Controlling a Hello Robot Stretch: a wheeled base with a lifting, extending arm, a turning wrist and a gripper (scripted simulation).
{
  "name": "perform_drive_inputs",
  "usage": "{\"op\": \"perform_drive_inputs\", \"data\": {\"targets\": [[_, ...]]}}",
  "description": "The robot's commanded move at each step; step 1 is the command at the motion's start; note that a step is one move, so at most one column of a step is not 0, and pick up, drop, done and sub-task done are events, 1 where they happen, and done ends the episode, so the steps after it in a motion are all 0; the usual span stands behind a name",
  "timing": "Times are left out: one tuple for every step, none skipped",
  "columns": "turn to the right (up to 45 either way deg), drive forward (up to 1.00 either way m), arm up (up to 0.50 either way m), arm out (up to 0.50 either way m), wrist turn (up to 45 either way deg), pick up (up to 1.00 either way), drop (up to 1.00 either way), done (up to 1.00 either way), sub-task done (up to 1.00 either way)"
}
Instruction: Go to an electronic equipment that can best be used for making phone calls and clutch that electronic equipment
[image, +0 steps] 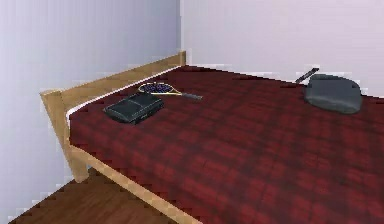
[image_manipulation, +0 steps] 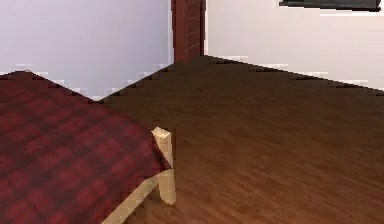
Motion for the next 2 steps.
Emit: {"op": "perform_drive_inputs", "data": {"targets": [[-9.0, 0.0, 0.0, 0.0, 0.0, 0.0, 0.0, 0.0, 0.0], [0.0, 0.2, 0.0, 0.0, 0.0, 0.0, 0.0, 0.0, 0.0]]}}
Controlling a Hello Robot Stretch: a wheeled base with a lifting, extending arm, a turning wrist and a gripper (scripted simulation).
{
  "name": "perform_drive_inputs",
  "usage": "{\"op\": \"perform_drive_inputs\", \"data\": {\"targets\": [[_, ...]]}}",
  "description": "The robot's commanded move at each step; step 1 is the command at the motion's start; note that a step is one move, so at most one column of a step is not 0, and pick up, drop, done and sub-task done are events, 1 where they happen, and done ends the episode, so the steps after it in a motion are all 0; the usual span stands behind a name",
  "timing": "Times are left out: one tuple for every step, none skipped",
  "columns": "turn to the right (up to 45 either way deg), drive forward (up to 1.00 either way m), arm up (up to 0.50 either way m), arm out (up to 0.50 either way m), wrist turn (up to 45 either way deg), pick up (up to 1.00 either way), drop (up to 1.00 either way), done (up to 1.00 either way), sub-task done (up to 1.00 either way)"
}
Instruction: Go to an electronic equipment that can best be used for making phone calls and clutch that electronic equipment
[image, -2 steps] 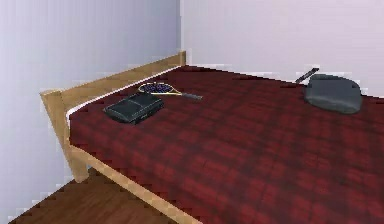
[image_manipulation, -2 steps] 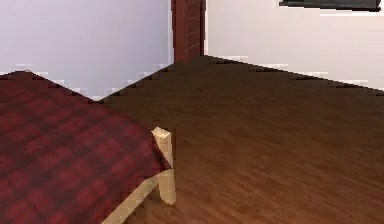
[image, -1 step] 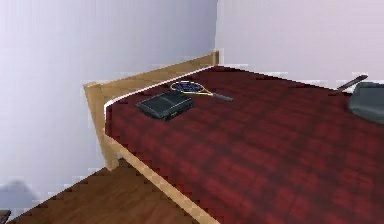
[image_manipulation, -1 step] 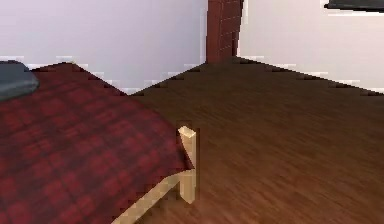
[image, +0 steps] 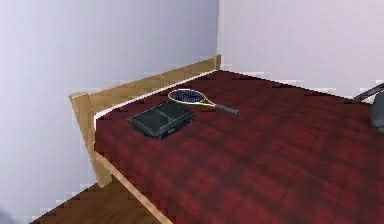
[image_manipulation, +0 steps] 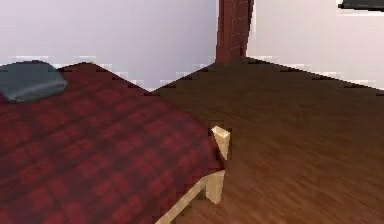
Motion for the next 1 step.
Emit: {"op": "perform_drive_inputs", "data": {"targets": [[-45.0, 0.0, 0.0, 0.0, 0.0, 0.0, 0.0, 0.0, 0.0]]}}
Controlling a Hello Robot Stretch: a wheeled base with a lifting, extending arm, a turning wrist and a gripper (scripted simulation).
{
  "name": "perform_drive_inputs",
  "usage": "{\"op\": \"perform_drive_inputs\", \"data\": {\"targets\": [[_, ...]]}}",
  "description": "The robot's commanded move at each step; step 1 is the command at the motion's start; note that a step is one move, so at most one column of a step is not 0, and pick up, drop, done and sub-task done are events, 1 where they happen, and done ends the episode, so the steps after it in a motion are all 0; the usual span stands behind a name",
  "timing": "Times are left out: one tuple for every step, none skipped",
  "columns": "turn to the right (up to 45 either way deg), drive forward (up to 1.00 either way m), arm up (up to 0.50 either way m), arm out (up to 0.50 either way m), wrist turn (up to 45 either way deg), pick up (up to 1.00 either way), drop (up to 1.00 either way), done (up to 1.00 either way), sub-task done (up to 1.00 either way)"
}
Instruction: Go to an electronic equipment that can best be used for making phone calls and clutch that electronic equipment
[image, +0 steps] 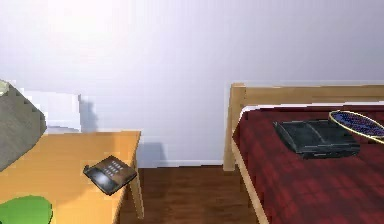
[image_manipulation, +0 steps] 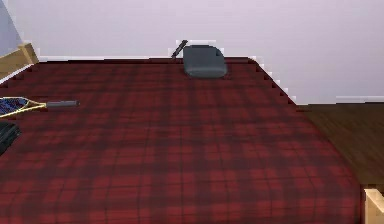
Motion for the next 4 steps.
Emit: {"op": "perform_drive_inputs", "data": {"targets": [[-6.0, 0.0, 0.0, 0.0, 0.0, 0.0, 0.0, 0.0, 0.0], [0.0, 0.3, 0.0, 0.0, 0.0, 0.0, 0.0, 0.0, 0.0], [-45.0, 0.0, 0.0, 0.0, 0.0, 0.0, 0.0, 0.0, 0.0], [-45.0, 0.0, 0.0, 0.0, 0.0, 0.0, 0.0, 0.0, 0.0]]}}
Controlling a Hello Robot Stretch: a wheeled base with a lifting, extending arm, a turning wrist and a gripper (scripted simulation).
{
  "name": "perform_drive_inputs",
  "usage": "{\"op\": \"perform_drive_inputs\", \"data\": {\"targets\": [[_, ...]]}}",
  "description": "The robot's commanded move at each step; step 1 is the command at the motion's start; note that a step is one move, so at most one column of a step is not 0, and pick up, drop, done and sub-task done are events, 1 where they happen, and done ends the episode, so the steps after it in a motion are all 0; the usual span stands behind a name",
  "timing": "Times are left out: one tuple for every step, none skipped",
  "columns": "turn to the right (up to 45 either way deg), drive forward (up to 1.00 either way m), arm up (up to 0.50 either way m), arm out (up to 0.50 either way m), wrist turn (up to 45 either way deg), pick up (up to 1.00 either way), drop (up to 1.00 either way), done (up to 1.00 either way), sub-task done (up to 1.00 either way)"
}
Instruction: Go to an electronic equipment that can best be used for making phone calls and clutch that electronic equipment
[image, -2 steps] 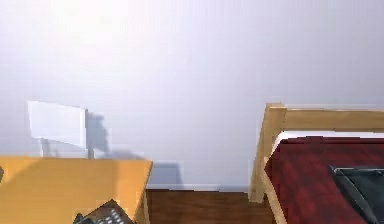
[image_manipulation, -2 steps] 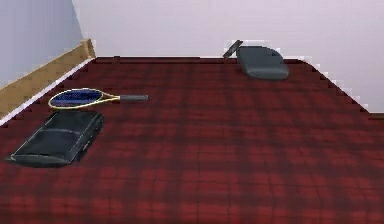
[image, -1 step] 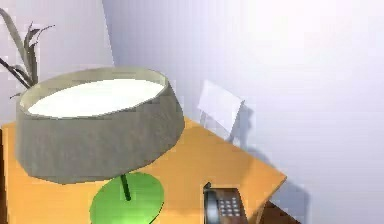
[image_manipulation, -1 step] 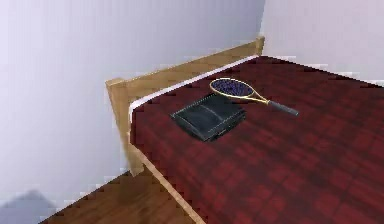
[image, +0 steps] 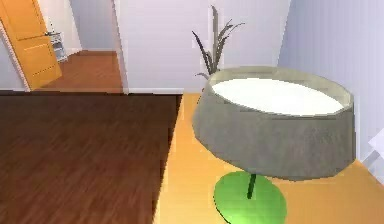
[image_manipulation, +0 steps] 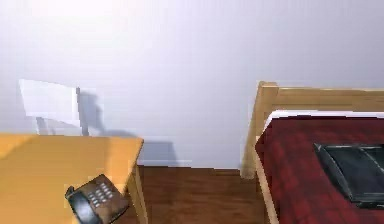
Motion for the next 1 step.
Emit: {"op": "perform_drive_inputs", "data": {"targets": [[-30.0, 0.0, 0.0, 0.0, 0.0, 0.0, 0.0, 0.0, 0.0]]}}
